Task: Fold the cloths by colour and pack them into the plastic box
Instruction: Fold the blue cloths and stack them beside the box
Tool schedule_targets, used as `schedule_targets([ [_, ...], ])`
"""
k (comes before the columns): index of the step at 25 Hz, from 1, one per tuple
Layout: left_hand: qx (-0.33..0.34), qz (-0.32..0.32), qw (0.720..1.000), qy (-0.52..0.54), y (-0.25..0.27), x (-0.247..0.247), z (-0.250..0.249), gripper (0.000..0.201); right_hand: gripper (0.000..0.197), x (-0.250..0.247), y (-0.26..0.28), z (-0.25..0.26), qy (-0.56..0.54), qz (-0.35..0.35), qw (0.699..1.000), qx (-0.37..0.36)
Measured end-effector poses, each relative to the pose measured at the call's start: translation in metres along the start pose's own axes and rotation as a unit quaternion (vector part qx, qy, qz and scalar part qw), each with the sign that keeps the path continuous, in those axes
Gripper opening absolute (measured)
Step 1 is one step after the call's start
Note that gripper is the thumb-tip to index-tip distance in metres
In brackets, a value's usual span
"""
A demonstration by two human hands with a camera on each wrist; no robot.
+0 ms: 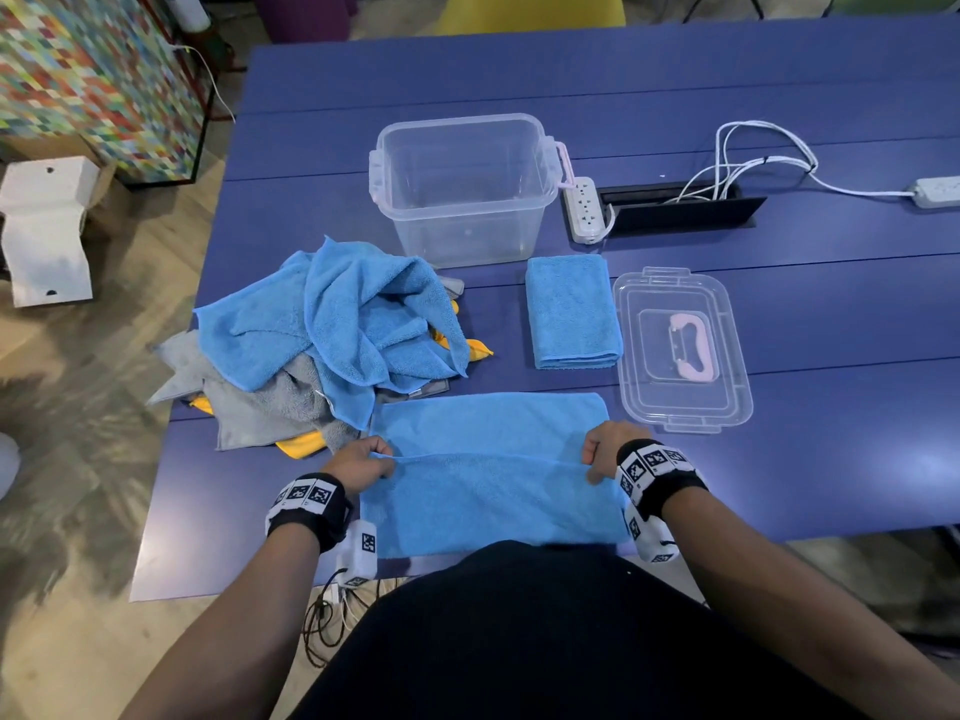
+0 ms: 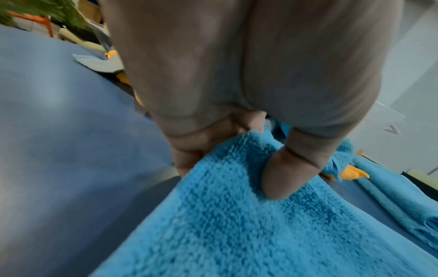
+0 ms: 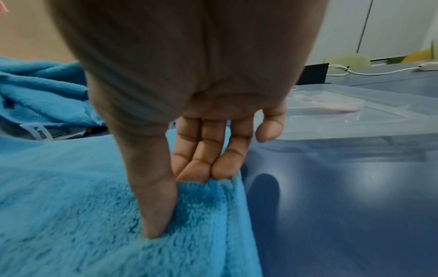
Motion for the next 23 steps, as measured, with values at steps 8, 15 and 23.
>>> schedule_targets([
  [8, 0.001, 0.008, 1.0, -0.009, -0.006, 0.001, 0.003, 0.024, 0.017, -0.026, 0.004, -0.01, -0.057, -0.035, 0.998, -0.002],
  [15, 0.007, -0.081, 0.968, 0.238, -0.01, -0.014, 0.005, 0.013, 0.013, -0.047, -0.005, -0.015, -0.379, -0.258, 0.889, -0.009],
  [23, 0.014, -0.204, 0.976, 0.07, -0.008, -0.006, -0.002, 0.035, 0.026, -0.009, -0.015, -0.024, -0.337, -0.28, 0.887, 0.148],
])
Point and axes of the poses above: each hand's wrist, its own y-axis away from the middle knuckle, its own x-axis out of the palm, z = x × y, the point moved 5 cm from there along -y, towards the middle knuckle, and after that the axes turned 11 degrees about -x, right-handed, at the moved point
